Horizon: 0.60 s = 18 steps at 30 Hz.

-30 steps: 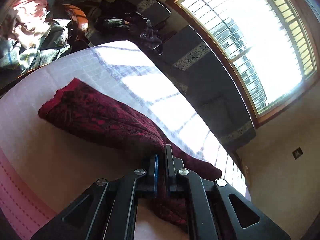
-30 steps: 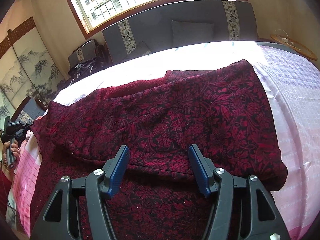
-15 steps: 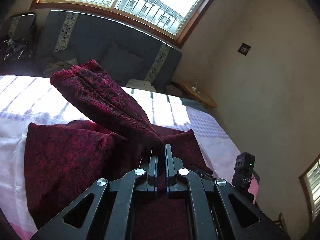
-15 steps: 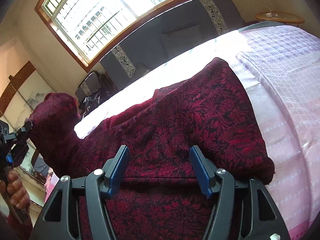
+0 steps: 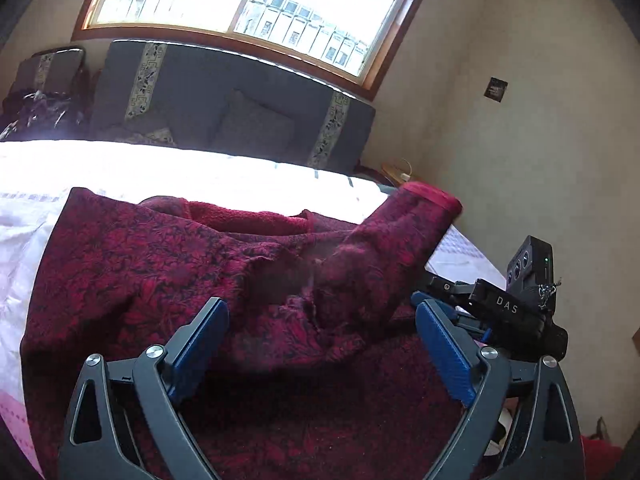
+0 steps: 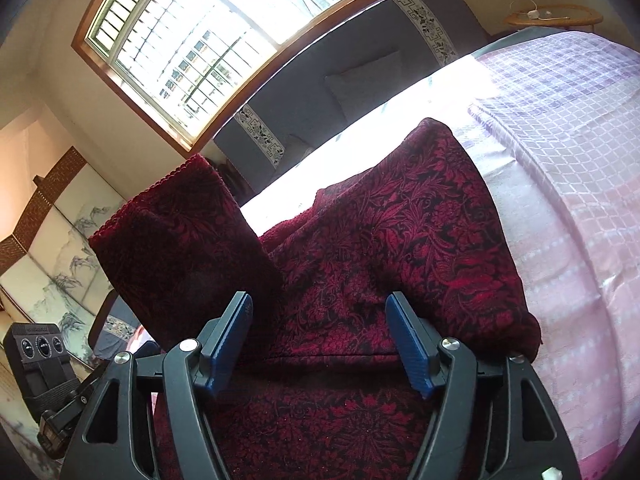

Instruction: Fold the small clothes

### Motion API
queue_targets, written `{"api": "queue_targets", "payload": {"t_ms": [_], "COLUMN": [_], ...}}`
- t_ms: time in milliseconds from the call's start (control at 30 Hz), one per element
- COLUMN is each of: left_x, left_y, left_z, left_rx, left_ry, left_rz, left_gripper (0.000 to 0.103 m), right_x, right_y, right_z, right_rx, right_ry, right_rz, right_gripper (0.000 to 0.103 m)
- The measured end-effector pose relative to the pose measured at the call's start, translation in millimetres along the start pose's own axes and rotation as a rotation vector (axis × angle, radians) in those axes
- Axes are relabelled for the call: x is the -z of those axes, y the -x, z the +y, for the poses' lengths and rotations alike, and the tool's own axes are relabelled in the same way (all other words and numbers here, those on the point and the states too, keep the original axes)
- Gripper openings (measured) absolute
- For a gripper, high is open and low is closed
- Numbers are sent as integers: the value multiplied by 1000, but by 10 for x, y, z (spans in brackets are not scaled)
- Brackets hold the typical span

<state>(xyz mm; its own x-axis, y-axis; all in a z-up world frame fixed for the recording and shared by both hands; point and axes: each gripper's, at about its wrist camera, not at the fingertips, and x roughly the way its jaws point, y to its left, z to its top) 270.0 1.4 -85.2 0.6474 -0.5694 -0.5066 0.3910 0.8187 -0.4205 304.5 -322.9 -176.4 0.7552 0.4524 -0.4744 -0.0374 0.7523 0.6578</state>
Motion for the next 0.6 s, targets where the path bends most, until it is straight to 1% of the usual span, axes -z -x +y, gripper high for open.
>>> {"api": "queue_targets", "payload": {"t_ms": [67, 167, 233, 267, 300, 367, 433, 533, 567, 600], "left_x": [73, 239, 393, 427, 435, 438, 461, 454, 461, 461], "left_y": [113, 164, 156, 140, 141, 168, 155, 135, 130, 110], "left_z": [186, 489, 648, 743, 794, 822, 791, 679, 667, 651], "left_rx": [14, -18, -9, 10, 37, 14, 10, -5, -8, -12], "left_ry": [67, 143, 212, 275, 310, 311, 294, 254, 250, 252], "left_rz": [-16, -8, -7, 7, -2, -27, -22, -18, -13, -6], "left_gripper": [95, 95, 95, 95, 95, 95, 95, 95, 95, 95], "right_x": [-4, 54, 81, 81, 71, 38, 2, 2, 12, 16], "right_y": [37, 163, 261, 287, 296, 285, 224, 152, 105, 59], "right_z": [-76, -156, -190, -199, -197, -186, -181, -184, -175, -163], "right_rx": [-31, -110, -152, -173, -193, -219, -256, -309, -304, -277], "right_ry": [-45, -125, -167, -182, -193, -214, -245, -310, -328, -337], "right_rz": [7, 11, 0, 1, 7, 24, 61, 92, 109, 127], "right_gripper": [67, 69, 74, 79, 83, 84, 86, 88, 88, 88]}}
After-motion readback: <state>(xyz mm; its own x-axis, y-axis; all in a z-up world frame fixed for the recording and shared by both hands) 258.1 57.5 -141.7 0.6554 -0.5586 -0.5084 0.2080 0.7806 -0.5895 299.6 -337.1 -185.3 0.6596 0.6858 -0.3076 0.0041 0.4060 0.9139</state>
